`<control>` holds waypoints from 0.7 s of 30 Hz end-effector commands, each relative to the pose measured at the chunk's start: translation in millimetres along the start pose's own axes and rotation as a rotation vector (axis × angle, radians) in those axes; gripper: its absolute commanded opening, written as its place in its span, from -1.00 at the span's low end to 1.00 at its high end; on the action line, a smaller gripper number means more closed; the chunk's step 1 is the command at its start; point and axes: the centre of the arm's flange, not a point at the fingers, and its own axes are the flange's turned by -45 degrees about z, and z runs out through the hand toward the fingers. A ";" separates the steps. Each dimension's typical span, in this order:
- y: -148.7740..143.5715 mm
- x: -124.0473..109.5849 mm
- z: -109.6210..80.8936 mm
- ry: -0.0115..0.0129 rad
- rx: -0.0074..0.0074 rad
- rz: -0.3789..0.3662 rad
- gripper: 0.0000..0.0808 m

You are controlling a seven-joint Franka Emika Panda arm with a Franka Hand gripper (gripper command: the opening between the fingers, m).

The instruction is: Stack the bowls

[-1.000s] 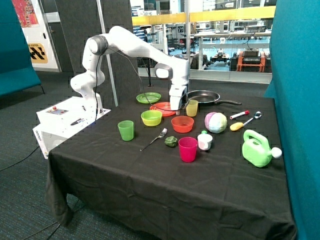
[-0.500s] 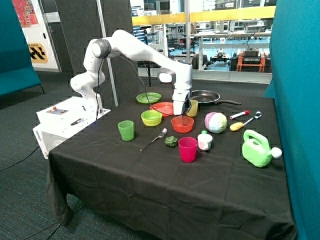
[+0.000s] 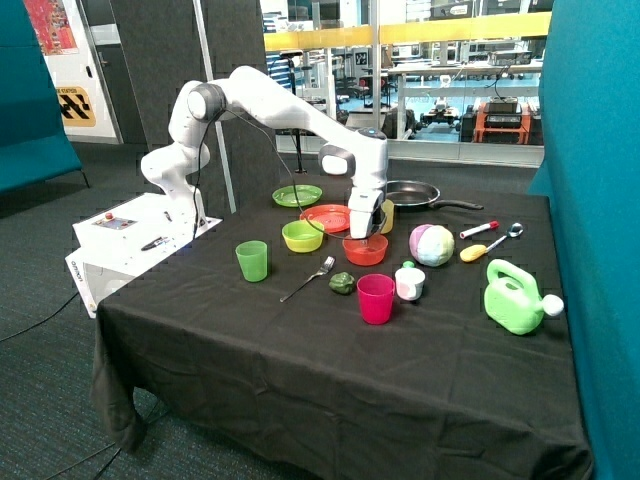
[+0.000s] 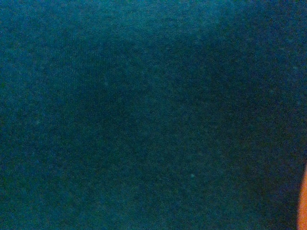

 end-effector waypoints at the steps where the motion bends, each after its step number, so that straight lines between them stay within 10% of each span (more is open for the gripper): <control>1: -5.5 0.4 8.0 0.0059 -0.0045 0.000 -0.38; 6: -4.9 -0.1 7.5 0.0059 -0.0045 0.002 -0.97; 21: -1.3 -1.8 4.0 0.0059 -0.0045 0.006 -1.00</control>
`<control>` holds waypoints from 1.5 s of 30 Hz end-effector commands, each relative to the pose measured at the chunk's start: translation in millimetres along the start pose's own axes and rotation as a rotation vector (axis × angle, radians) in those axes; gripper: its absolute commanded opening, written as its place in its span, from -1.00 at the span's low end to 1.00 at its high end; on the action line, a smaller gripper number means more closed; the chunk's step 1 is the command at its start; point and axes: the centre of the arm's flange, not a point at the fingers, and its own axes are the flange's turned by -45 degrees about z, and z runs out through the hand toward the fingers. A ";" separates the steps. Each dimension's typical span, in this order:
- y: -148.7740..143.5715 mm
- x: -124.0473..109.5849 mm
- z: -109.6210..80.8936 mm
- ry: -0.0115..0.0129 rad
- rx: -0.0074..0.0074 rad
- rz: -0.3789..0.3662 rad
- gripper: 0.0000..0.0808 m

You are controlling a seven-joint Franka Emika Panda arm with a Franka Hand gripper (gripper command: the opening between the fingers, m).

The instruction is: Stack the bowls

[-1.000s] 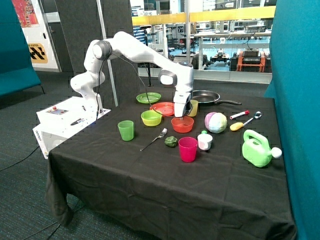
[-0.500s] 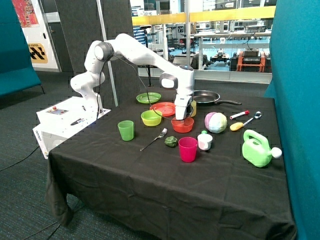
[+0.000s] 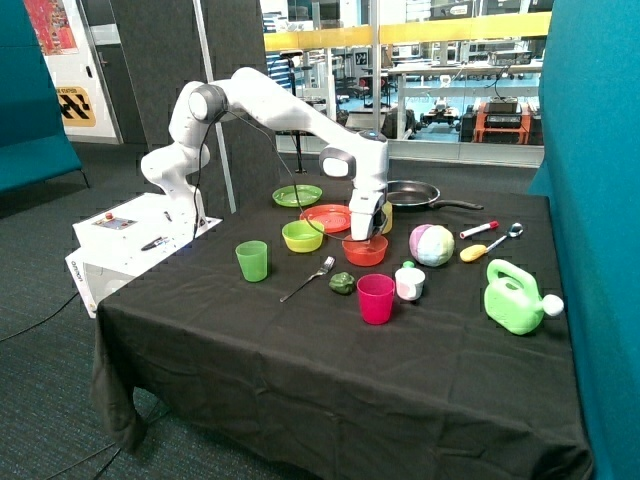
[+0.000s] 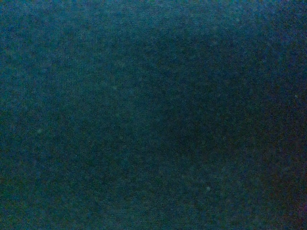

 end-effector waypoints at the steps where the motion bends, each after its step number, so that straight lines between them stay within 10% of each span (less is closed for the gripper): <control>1: 1.5 -3.6 -1.4 0.0037 -0.0026 0.004 -1.00; 45: -5.5 -27.9 -50.6 0.0037 -0.0026 0.010 -1.00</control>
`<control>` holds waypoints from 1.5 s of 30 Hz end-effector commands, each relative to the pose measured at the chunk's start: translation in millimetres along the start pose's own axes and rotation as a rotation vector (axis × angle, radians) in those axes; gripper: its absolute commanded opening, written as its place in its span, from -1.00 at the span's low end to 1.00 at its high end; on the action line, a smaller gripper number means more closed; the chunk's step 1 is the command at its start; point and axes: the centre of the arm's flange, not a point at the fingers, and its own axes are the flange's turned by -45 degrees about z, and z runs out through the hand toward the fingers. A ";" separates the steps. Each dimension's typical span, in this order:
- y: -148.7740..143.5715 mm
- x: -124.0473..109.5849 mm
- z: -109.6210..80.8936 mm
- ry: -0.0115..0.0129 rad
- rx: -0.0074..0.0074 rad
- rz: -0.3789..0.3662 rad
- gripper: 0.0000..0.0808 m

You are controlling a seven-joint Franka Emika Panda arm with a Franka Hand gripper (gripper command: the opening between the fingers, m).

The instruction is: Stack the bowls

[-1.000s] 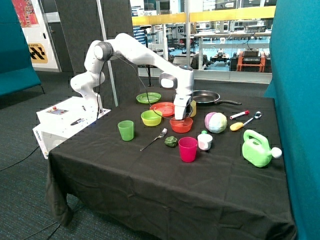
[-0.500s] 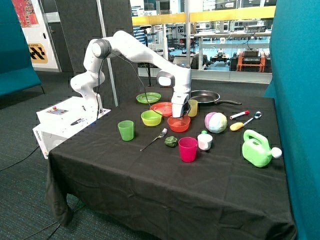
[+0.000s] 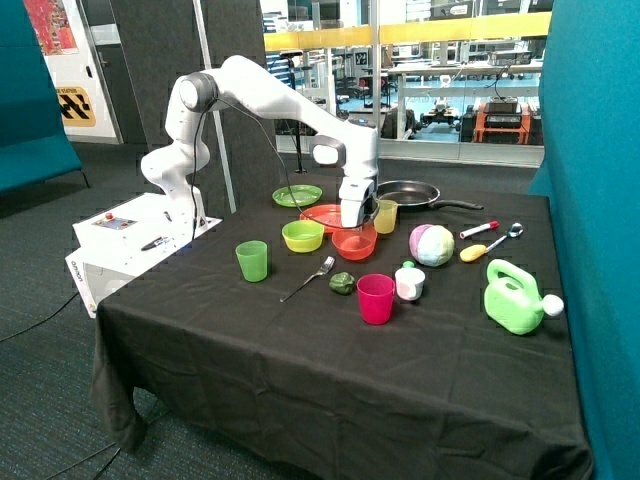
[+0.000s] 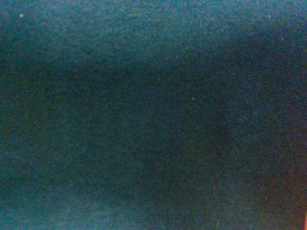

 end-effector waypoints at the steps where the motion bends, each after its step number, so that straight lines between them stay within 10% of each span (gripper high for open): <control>1: -2.6 -2.8 -20.8 -0.0086 0.0012 -0.009 -1.00; 41: -26.7 -91.3 -104.8 -0.0086 0.0015 -0.087 -1.00; 45: -31.7 -111.0 -89.2 -0.0087 0.0008 0.064 -1.00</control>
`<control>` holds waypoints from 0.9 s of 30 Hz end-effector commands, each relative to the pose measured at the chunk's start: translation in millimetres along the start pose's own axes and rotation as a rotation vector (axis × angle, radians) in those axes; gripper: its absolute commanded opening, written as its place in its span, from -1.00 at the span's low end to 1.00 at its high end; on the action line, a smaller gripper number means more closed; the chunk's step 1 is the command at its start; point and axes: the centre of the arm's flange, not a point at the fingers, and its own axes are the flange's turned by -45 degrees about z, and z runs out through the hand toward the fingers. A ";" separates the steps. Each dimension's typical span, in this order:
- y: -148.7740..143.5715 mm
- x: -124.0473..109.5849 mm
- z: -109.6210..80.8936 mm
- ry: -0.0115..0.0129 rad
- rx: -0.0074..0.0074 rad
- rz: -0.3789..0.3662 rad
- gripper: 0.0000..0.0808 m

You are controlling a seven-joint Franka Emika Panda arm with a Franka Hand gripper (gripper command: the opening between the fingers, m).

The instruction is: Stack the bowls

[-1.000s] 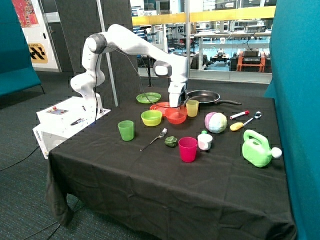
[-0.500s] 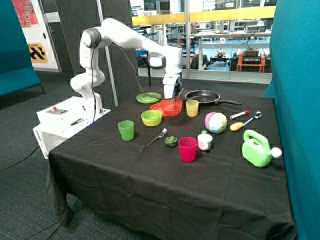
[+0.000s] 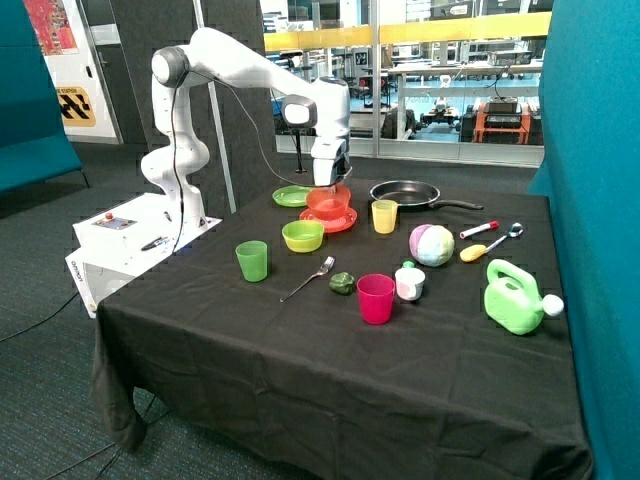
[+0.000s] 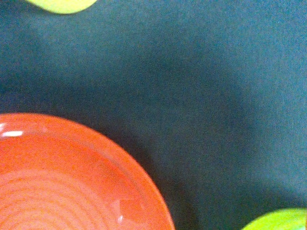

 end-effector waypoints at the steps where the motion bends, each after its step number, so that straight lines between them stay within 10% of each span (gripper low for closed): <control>1: -6.9 -30.5 0.5 0.0053 -0.0005 -0.003 -1.00; 2: -8.2 -35.0 3.4 0.0053 -0.0002 0.115 -1.00; 6: -5.7 -46.1 1.4 0.0053 -0.0006 -0.030 -1.00; 19: -0.2 -78.2 7.8 0.0053 -0.0005 0.014 -1.00; 20: 0.6 -80.7 8.8 0.0053 -0.0004 0.048 -1.00; 21: -7.4 -30.9 34.7 0.0053 0.0005 0.385 -1.00; 22: -1.6 -58.1 23.2 0.0053 -0.0004 0.028 -1.00; 23: -8.1 -20.5 42.8 0.0053 0.0005 0.397 -1.00; 24: -2.0 -53.4 27.7 0.0053 -0.0005 0.026 -1.00; 27: 4.4 -87.0 18.3 0.0053 -0.0004 0.035 -1.00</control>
